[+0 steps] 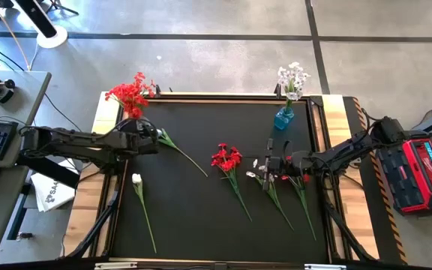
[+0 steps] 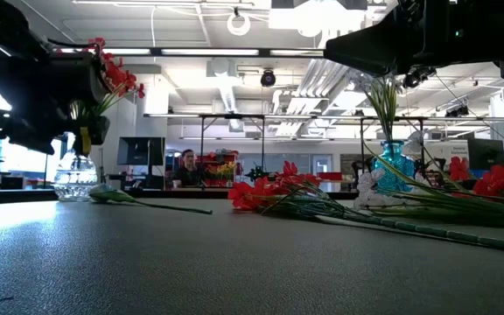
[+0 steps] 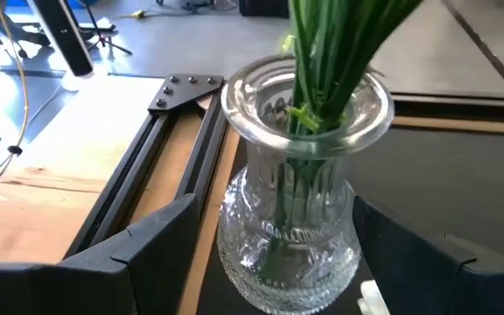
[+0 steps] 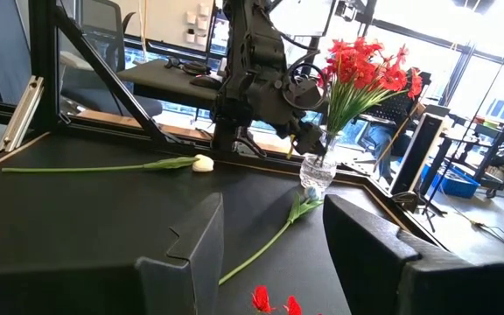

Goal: Sort flowers into vase by color
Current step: Adjust the transparent vase

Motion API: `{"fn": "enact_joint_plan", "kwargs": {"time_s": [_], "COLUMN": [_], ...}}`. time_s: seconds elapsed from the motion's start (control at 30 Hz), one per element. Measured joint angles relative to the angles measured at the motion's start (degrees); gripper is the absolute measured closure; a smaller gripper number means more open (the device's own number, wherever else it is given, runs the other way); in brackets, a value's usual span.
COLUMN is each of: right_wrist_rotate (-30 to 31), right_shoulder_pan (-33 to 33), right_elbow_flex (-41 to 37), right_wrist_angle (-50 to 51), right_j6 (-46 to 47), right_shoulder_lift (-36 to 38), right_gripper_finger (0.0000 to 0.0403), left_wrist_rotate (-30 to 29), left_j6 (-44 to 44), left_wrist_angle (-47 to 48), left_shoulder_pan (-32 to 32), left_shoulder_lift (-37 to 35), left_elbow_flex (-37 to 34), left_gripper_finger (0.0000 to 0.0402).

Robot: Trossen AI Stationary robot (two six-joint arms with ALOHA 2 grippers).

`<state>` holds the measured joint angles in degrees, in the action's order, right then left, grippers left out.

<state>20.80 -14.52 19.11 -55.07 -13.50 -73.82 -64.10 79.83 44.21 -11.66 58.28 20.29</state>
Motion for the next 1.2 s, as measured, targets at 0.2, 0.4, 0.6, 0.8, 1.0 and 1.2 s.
{"fn": "enact_joint_plan", "kwargs": {"time_s": [0.2, 0.4, 0.6, 0.8, 1.0, 1.2], "right_wrist_rotate": [0.0, 0.0, 0.0, 0.0, 0.0, 0.0], "right_shoulder_pan": [0.0, 0.0, 0.0, 0.0, 0.0, 0.0], "right_elbow_flex": [0.0, 0.0, 0.0, 0.0, 0.0, 0.0], "right_wrist_angle": [0.0, 0.0, 0.0, 0.0, 0.0, 0.0], "right_j6": [0.0, 0.0, 0.0, 0.0, 0.0, 0.0], "right_shoulder_lift": [0.0, 0.0, 0.0, 0.0, 0.0, 0.0], "right_gripper_finger": [0.0234, 0.0234, 0.0234, 0.0234, 0.0234, 0.0234], "left_wrist_rotate": [-2.8, -3.3, -3.4, -3.3, -3.3, -3.0], "left_j6": [-0.1, -4.1, -6.0, -6.0, -6.0, -6.0], "left_wrist_angle": [-3.7, -7.5, -8.8, -8.9, -8.9, -8.8], "left_shoulder_pan": [0.0, 0.1, 0.1, 0.2, 1.6, 3.4], "left_shoulder_lift": [0.0, 0.0, 0.0, 0.0, 0.0, -0.1], "left_elbow_flex": [-2.1, -2.7, -2.7, -2.7, -2.7, -2.7], "left_gripper_finger": [0.0135, 0.0171, 0.0210, 0.0242, 0.0268, 0.0288]}}
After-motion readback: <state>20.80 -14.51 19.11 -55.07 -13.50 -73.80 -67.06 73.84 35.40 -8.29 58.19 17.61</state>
